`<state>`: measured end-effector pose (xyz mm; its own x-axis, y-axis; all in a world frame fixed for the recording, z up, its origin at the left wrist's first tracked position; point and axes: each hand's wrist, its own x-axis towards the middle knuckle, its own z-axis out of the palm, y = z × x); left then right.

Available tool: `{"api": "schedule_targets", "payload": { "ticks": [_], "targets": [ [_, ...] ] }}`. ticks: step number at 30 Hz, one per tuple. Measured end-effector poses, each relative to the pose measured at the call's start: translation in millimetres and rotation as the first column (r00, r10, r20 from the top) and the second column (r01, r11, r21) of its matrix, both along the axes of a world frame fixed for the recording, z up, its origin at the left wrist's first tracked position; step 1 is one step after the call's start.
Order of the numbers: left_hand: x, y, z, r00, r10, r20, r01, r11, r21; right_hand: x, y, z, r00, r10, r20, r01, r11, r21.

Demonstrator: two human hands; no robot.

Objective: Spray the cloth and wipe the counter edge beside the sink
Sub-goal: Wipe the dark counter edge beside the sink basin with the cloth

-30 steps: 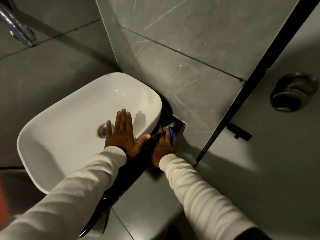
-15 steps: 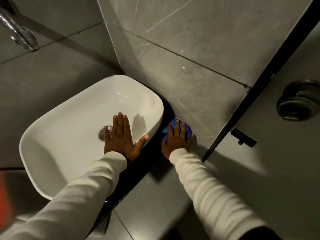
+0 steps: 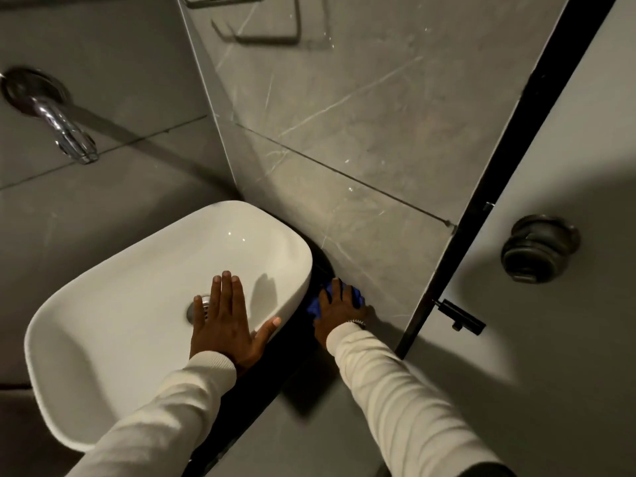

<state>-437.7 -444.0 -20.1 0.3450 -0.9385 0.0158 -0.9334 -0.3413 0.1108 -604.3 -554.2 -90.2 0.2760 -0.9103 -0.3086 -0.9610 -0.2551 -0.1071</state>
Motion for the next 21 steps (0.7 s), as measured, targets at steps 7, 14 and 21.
{"api": "schedule_targets", "payload": {
  "ticks": [7, 14, 21],
  "targets": [
    [31, 67, 2, 0.997, -0.01, -0.072, 0.011, 1.0, 0.015, 3, 34, 0, 0.977, -0.207, 0.046, 0.208, 0.978, -0.023],
    [4, 113, 29, 0.749, -0.193, -0.634, -0.11, 0.907, -0.406, 7, 115, 41, 0.619, -0.251, 0.744, 0.278, 0.956, 0.092],
    [35, 161, 86, -0.236, -0.164, -0.958, -0.455, 0.89, -0.04, 89, 210, 128, 0.342, 0.26, 0.903, 0.027, 0.958, -0.286]
  ]
}}
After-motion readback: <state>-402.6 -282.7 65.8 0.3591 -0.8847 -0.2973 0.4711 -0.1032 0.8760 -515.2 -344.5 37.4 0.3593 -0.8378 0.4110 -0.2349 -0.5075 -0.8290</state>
